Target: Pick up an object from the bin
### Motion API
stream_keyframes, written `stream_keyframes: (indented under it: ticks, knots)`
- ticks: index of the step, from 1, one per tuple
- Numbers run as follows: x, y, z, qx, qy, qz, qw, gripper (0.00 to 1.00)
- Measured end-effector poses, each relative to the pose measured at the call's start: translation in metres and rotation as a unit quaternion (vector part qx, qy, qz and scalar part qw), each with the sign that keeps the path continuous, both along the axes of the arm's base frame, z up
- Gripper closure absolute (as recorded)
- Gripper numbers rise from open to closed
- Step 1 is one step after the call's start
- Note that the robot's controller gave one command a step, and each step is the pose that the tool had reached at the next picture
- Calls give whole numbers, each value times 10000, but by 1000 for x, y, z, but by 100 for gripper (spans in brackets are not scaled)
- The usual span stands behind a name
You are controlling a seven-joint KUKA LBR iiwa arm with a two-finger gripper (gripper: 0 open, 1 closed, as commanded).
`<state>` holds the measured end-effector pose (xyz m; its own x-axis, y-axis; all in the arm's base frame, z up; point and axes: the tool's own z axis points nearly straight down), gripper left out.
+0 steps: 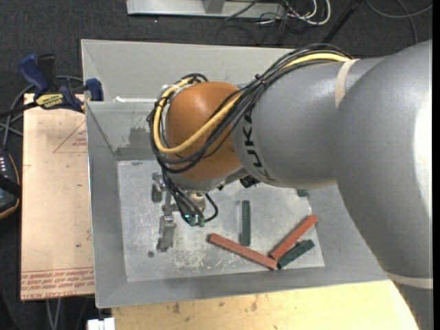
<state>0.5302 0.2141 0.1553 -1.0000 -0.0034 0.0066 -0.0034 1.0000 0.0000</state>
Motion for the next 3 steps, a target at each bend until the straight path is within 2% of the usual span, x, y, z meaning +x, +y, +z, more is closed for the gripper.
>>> stream_keyframes:
  ticks: [1, 2, 3]
  knots:
    - [53, -61, -73, -10, -21, 709, 9975, 0]
    - [101, -134, -17, -10, -91, 571, 9983, 0]
    - [48, -184, 0, 4, -37, 2038, 9790, 0]
